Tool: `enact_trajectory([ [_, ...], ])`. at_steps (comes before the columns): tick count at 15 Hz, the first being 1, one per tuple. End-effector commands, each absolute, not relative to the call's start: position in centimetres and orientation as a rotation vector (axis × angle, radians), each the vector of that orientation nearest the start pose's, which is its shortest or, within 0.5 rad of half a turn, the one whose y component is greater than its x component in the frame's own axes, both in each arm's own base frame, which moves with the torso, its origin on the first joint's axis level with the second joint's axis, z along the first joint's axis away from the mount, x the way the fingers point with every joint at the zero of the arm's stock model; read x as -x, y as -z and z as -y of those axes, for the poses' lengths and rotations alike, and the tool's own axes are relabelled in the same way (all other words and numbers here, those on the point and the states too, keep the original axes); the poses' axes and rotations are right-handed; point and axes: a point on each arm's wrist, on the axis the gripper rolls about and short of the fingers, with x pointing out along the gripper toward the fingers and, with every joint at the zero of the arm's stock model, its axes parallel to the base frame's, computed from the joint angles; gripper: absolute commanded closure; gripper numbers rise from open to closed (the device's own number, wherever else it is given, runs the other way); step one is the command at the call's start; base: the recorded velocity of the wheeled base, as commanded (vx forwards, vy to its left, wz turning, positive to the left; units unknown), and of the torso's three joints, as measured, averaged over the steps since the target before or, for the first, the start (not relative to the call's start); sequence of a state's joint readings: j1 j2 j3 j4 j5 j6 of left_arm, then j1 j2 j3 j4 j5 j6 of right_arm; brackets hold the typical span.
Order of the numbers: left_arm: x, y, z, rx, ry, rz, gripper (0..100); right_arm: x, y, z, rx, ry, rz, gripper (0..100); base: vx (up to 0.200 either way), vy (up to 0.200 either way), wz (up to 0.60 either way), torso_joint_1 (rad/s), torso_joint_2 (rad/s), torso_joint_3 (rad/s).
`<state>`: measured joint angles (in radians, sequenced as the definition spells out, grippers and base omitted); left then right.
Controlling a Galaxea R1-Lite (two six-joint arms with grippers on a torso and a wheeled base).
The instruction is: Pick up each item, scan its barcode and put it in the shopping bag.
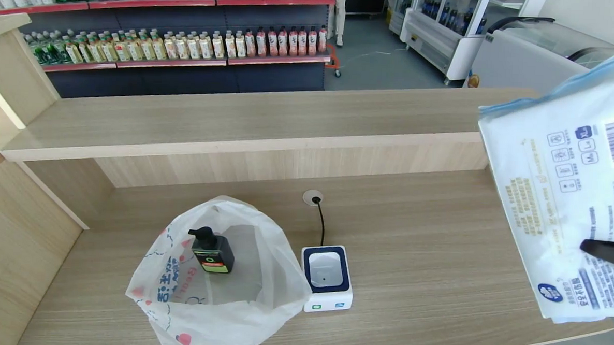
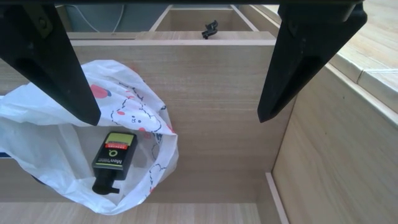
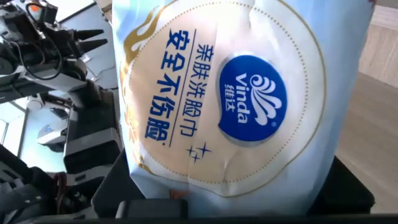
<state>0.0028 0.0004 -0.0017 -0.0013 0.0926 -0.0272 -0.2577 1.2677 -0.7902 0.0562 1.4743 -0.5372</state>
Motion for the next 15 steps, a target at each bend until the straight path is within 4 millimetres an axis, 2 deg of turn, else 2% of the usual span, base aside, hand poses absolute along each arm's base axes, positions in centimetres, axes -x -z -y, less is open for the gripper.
enact_trajectory([
  [1, 2.3, -7.6, -0.2, 0.028, -0.095, 0.004, 0, -15.4, -23.1, 0.5, 0.064, -1.306, -0.017, 100, 0.0, 0.0, 0.0, 0.0, 0.0, 0.0],
  [6, 2.3, -7.6, -0.2, 0.028, -0.095, 0.004, 0, -14.4, -21.4, -2.2, 0.143, -1.398, -0.038, 100, 0.0, 0.0, 0.0, 0.0, 0.0, 0.0],
  [10, 2.3, -7.6, -0.2, 0.028, -0.095, 0.004, 0, -14.4, -21.7, -3.5, 0.165, -1.443, -0.059, 100, 0.0, 0.0, 0.0, 0.0, 0.0, 0.0],
  [15, 2.3, -7.6, -0.2, 0.028, -0.097, 0.004, 0, -13.5, -21.8, -4.0, 0.153, -1.486, -0.078, 100, 0.0, 0.0, 0.0, 0.0, 0.0, 0.0],
])
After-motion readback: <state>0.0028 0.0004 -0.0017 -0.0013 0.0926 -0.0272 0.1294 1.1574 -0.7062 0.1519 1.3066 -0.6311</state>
